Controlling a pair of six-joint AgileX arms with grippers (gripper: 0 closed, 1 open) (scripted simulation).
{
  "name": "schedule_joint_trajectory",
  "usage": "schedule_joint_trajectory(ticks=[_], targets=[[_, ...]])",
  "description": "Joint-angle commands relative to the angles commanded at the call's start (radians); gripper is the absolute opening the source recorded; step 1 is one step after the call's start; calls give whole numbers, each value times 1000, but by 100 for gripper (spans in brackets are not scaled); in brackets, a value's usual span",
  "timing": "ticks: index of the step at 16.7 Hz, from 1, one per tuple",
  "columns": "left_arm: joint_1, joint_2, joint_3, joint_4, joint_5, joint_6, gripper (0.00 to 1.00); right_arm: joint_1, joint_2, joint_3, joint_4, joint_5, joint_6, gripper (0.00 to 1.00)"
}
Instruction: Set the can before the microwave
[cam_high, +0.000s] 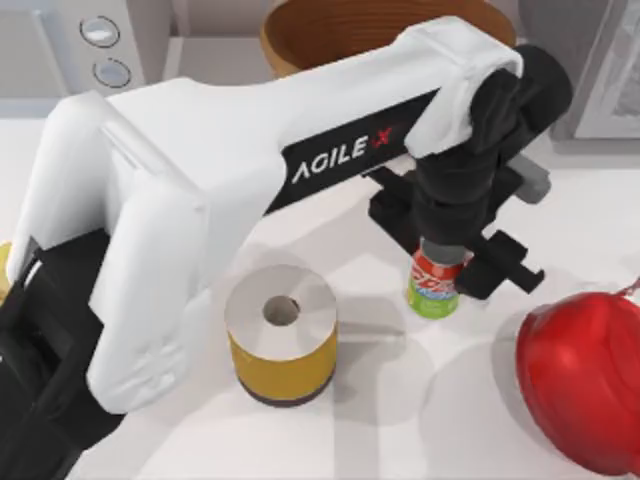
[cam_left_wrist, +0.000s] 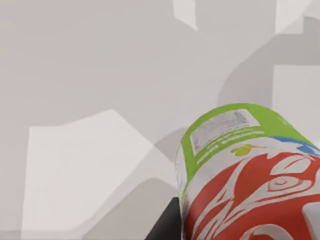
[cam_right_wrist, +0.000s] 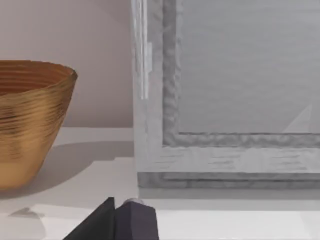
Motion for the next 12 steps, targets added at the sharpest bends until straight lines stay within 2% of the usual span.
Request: schedule_joint_trajectory(ticks=[7,12], targets=[[-31,18,108,-132,16,-10,0,0,0,0,0,0,0,100],[-38,33,134,-145,20,-38,0,0,0,0,0,0,0,100]])
